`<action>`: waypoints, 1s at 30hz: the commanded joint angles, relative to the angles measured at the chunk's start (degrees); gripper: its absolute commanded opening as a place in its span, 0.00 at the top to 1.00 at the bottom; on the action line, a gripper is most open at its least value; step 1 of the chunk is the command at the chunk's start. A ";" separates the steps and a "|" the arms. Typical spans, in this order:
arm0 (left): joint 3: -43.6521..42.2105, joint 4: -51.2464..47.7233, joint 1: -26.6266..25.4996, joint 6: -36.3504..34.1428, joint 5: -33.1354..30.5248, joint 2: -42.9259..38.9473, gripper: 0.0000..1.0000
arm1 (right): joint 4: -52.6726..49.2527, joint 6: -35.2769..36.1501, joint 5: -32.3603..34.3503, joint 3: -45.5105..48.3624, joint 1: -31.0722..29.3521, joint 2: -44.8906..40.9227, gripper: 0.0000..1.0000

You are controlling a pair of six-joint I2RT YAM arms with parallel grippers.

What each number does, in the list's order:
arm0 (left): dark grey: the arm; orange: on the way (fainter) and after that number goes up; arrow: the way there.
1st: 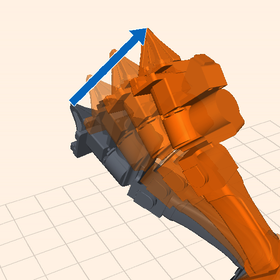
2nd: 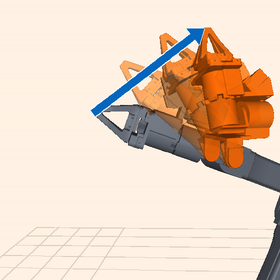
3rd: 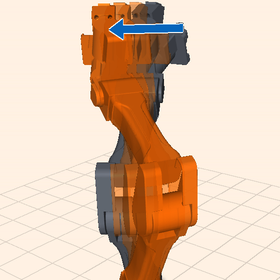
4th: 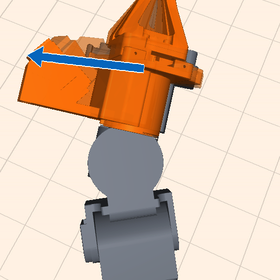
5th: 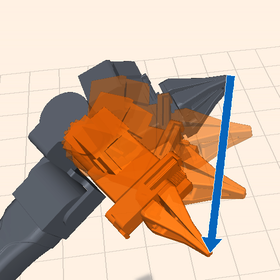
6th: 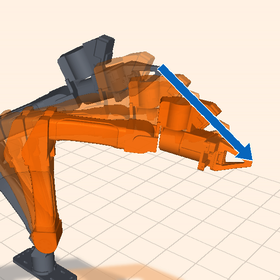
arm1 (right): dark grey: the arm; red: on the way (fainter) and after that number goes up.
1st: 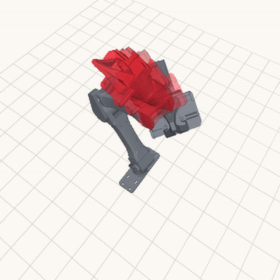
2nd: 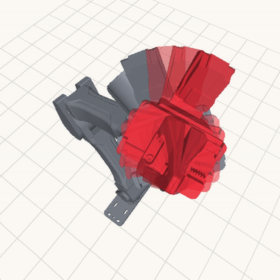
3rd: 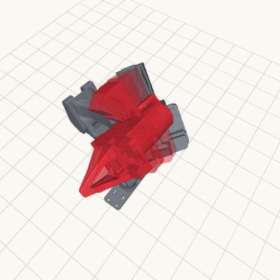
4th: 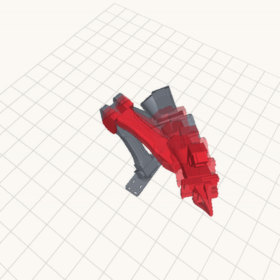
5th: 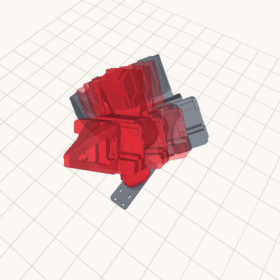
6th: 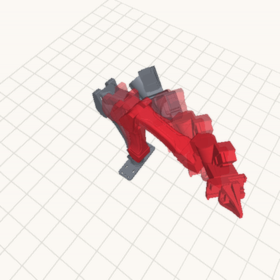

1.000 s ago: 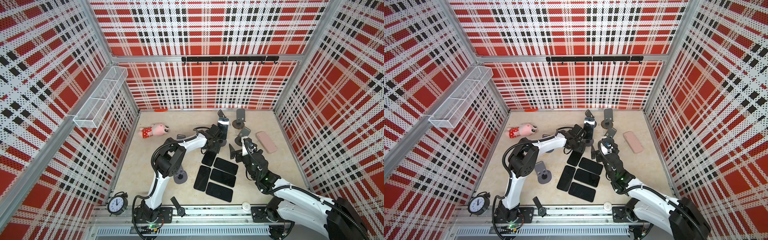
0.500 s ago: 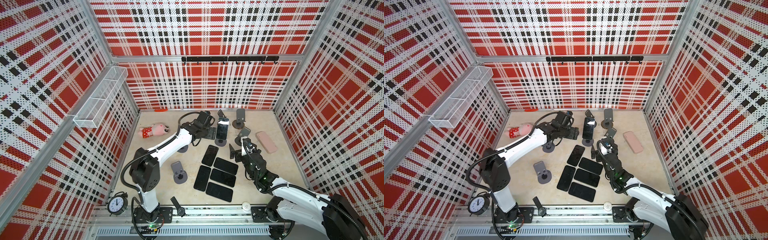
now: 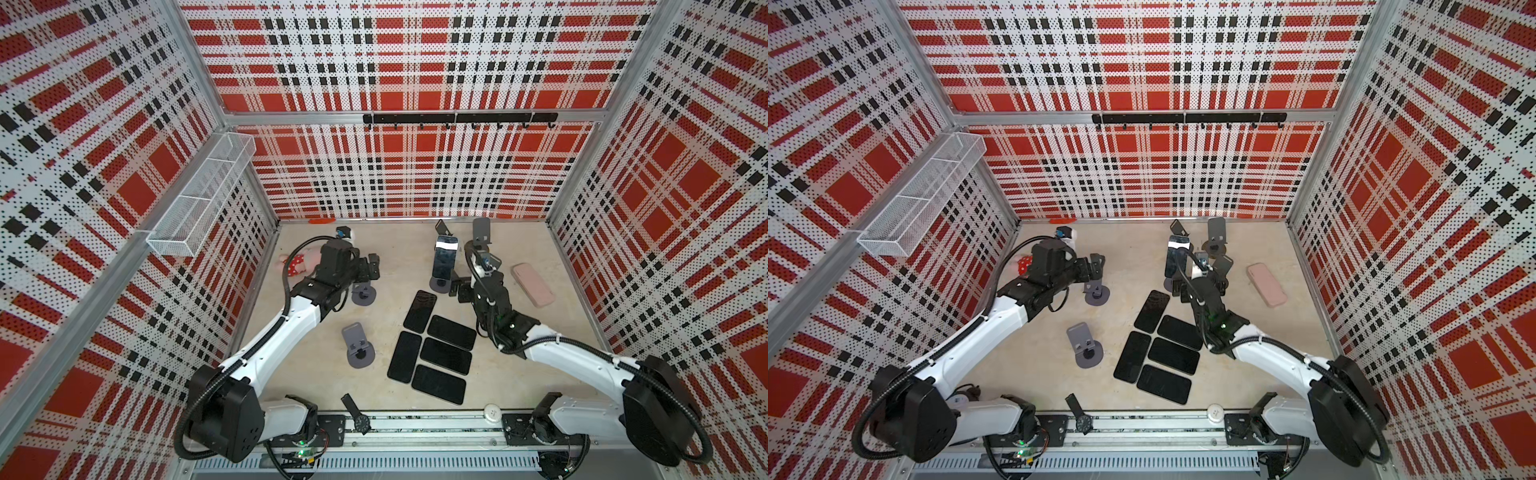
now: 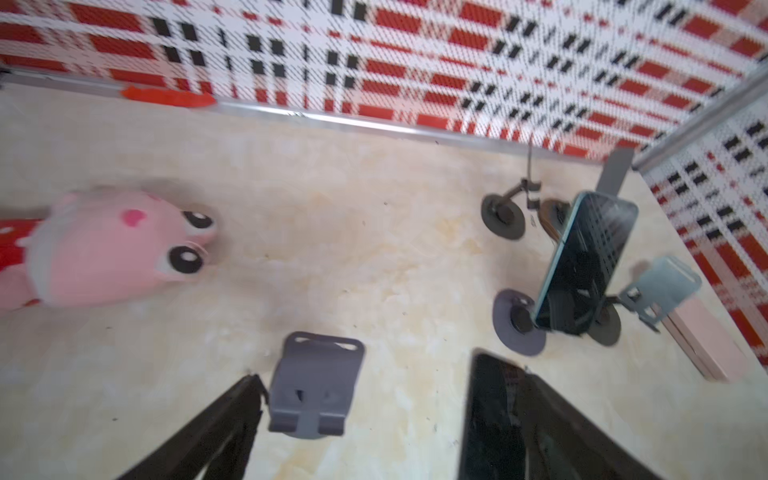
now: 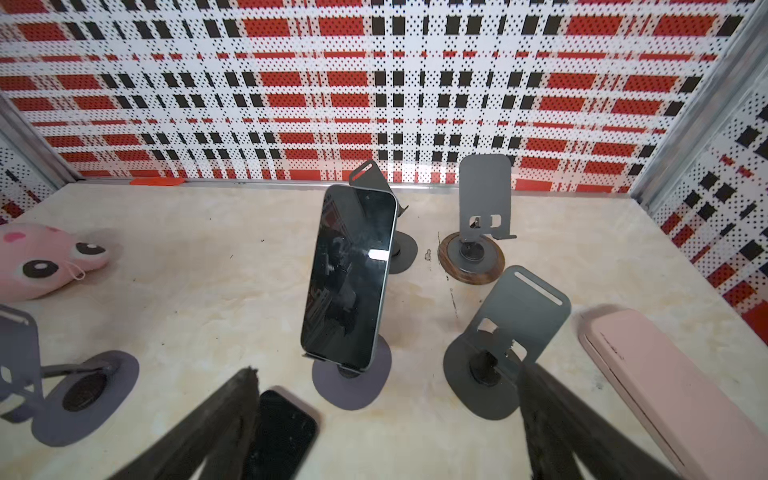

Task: Remove the phone from the phone stand
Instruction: 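Open the left gripper and raise it away from the placed phone, then retract the left gripper toward the robot while the right gripper reaches the last phone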

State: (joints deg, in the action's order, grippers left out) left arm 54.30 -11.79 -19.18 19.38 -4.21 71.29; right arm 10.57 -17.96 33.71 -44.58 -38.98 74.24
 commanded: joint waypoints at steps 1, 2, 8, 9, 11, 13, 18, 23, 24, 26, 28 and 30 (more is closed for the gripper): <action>-6.53 12.68 2.65 1.30 -2.67 -6.03 0.02 | -13.47 -3.47 0.47 -8.60 0.40 5.01 0.00; -9.15 14.91 3.56 1.22 -4.05 -7.82 0.02 | -16.07 -4.49 0.72 -11.27 0.44 6.50 0.00; -21.67 24.46 8.44 0.54 -11.84 -14.84 0.02 | -21.97 -12.06 -2.39 -20.61 2.03 12.08 0.00; -23.34 25.37 9.15 0.31 -12.66 -16.00 0.02 | -23.26 -14.23 -1.23 -22.37 2.30 13.21 0.00; -26.86 27.27 10.09 0.36 -15.13 -18.15 0.02 | -26.57 -18.43 0.19 -26.53 2.74 15.93 0.00; -31.14 30.12 10.17 1.45 -18.72 -20.71 0.02 | -29.51 -21.50 0.07 -30.58 3.12 18.81 0.00; -42.15 38.42 7.85 2.88 -24.17 -27.17 0.02 | -34.75 -24.84 1.75 -39.85 3.21 25.69 0.00; -47.00 42.03 8.75 3.17 -28.41 -32.03 0.02 | -38.85 -26.00 4.25 -45.68 4.21 30.73 0.00; -48.10 43.42 8.97 3.80 -29.12 -32.76 0.02 | -39.17 -25.91 3.66 -46.39 4.58 31.56 0.00; -49.25 44.30 8.82 3.84 -30.05 -34.31 0.02 | -39.62 -25.39 2.74 -47.60 5.20 32.97 0.00; -49.91 44.87 8.77 4.06 -30.77 -35.23 0.02 | -39.76 -23.92 1.97 -48.53 5.65 34.20 0.00; -50.06 44.93 8.77 4.20 -31.06 -35.43 0.02 | -41.16 -23.10 1.26 -50.46 6.33 35.83 0.00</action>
State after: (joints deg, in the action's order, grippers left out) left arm 4.75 29.50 -10.59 23.09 -32.62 36.49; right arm -27.46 -41.43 35.22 -92.47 -33.63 108.03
